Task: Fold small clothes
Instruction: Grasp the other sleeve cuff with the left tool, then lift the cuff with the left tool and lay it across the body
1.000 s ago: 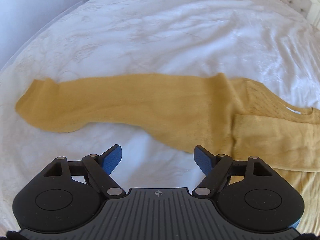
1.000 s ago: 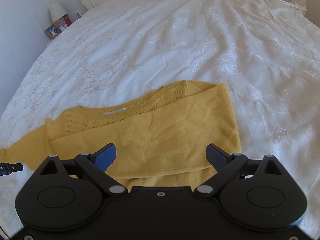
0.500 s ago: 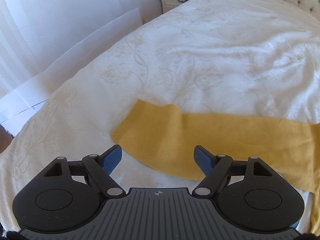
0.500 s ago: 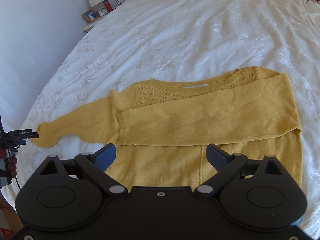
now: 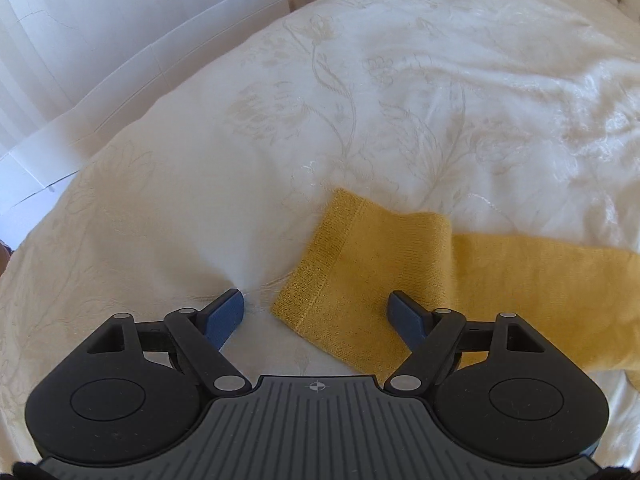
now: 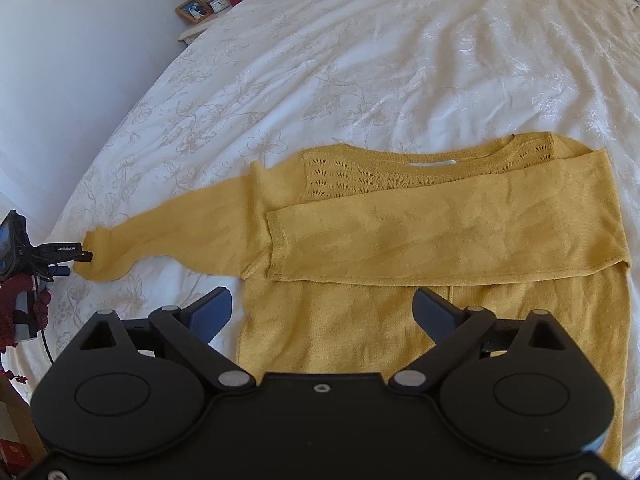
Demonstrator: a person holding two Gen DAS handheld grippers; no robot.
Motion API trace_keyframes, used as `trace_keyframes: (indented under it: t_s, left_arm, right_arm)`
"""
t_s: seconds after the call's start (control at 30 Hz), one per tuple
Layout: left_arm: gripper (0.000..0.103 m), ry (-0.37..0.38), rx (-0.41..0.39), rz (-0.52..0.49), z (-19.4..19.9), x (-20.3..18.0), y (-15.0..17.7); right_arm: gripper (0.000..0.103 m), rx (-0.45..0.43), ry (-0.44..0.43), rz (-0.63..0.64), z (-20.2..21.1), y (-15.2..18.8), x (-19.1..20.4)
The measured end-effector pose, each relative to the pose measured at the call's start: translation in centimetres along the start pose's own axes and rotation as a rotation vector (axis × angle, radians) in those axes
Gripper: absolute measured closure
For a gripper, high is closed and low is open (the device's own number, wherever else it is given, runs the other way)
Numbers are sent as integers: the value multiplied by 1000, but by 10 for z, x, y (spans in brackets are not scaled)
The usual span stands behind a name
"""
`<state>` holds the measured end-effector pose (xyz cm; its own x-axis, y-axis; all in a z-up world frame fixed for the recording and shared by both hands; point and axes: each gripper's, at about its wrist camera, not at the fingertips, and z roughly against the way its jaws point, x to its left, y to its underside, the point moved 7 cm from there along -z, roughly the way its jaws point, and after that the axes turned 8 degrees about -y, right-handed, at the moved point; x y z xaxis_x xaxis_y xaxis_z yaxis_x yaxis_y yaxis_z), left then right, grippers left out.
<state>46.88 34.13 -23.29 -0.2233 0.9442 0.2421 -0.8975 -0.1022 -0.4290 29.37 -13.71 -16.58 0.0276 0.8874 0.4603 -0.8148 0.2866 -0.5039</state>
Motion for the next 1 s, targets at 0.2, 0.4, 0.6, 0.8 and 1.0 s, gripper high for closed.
trace_keyframes:
  t_s: [0.2,0.4,0.6,0.8,1.0]
  left_arm:
    - [25,31,-6,-22,-10,-6,-4]
    - [93,80,-32,-9,0,-16,-4]
    - [94,127,-88,20,39,-28,-13]
    - [94,241,-190,9,115,-52,-32]
    - [94,402,-313,-14,196,-101,-47]
  right_arm:
    - [6,39,-3,13,-16,0,7]
    - [6,65,-15,23,-26,1,11]
    - [6,54,-23,3,-18,3,4]
    - [6,32,-32,-27,-7,11,-9]
    - [6,13,-67,-56,4,21,-23]
